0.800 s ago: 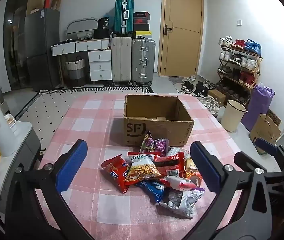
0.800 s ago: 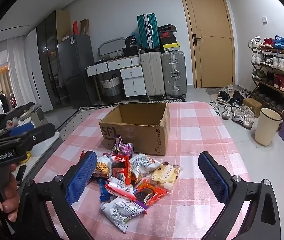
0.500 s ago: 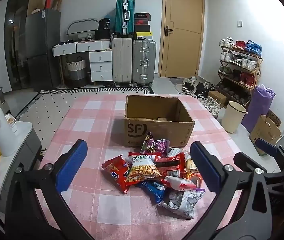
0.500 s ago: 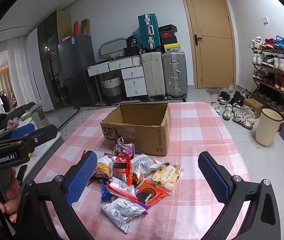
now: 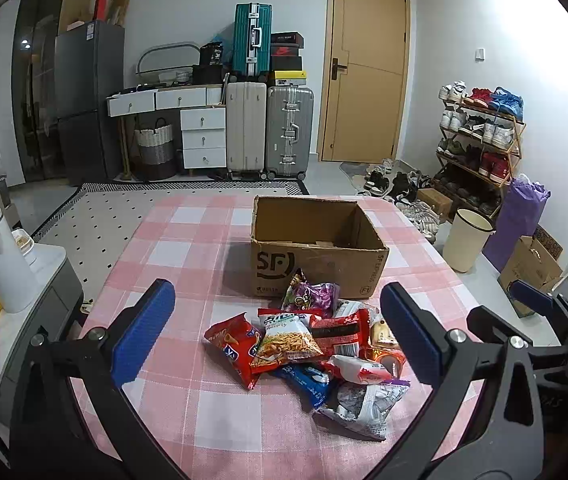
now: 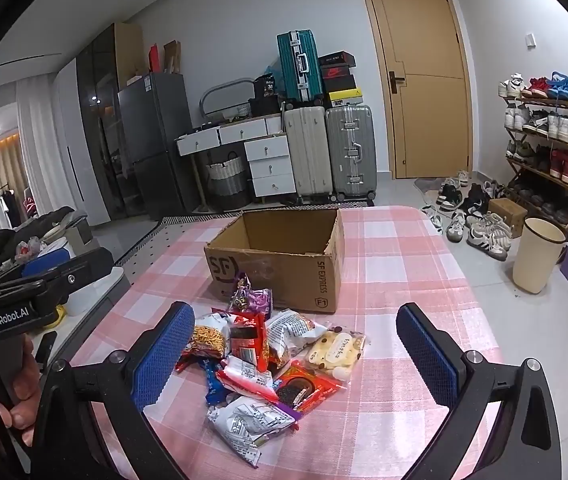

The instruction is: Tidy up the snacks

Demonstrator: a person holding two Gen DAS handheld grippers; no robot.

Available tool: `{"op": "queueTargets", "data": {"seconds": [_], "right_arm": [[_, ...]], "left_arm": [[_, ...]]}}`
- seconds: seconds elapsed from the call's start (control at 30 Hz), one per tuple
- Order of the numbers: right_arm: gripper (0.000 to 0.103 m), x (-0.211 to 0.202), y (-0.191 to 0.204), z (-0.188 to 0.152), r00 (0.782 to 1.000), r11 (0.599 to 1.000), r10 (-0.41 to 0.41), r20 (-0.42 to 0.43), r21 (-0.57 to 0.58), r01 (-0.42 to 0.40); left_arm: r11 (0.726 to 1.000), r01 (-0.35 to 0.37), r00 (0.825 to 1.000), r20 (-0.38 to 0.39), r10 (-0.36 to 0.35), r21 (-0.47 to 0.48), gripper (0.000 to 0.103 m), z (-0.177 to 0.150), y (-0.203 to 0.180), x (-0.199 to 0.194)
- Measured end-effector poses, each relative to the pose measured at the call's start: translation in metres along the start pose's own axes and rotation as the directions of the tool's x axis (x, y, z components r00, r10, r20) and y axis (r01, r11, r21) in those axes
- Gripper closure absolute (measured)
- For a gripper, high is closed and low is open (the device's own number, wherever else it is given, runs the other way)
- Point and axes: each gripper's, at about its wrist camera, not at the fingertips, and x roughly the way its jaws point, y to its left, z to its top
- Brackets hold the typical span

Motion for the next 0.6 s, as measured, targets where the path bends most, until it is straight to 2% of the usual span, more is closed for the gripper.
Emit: {"op": "queueTargets", "data": {"seconds": [0.6], "right_arm": [[0.000,0.0001,-0.0016,-0.0033,1.000,1.000,0.001,-0.007,0.018,-0.001]], "left_arm": [[1.000,0.004,1.000,0.015,-0.004,-0.009,0.001,-0.0034,0.0058,-0.0019]]}}
